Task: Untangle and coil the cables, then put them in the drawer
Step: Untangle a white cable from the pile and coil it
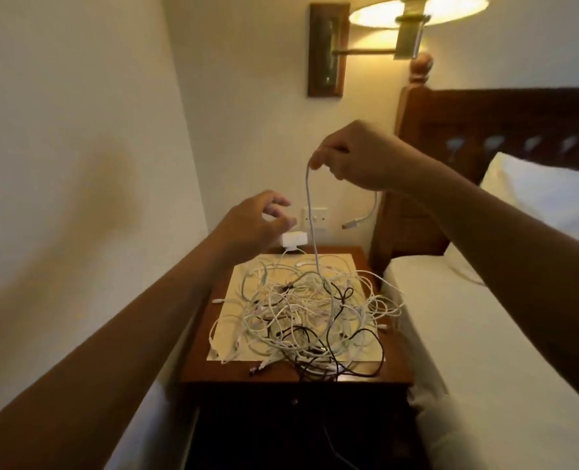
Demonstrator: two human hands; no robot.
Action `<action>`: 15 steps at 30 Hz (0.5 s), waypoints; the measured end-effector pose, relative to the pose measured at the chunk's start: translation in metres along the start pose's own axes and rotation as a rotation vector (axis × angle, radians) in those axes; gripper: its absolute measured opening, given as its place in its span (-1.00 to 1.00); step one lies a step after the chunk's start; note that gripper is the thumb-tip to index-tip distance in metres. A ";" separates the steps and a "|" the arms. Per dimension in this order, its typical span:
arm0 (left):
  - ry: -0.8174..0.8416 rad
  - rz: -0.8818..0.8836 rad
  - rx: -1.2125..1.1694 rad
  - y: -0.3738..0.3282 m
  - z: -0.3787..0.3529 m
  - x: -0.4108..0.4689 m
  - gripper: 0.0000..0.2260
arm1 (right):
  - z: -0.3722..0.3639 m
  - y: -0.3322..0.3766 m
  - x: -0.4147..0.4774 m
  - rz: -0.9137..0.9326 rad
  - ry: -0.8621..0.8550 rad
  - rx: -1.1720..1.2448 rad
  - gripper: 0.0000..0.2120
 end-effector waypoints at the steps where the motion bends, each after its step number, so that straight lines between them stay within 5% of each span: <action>1: 0.004 -0.017 0.012 -0.012 -0.002 0.002 -0.65 | 0.016 0.006 -0.005 0.014 -0.019 -0.008 -0.72; 7: 0.131 0.072 0.059 -0.026 -0.037 -0.003 -0.82 | 0.071 0.025 -0.031 0.004 -0.220 0.090 -0.72; 12: 0.037 0.159 -0.325 -0.015 -0.036 -0.013 -0.86 | 0.064 0.007 -0.050 -0.080 -0.214 0.245 -0.73; 15: 0.240 0.230 -0.418 -0.012 -0.045 -0.011 -0.74 | 0.047 -0.006 -0.061 -0.120 -0.142 0.410 -0.73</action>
Point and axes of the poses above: each hand's wrist, its own x-axis towards the middle knuckle, its own z-axis out of the back of the hand, y = z × x, the point moved 4 cm from there along x, towards the middle knuckle, and after that the axes turned 15 degrees about -x, right-handed, at the moved point
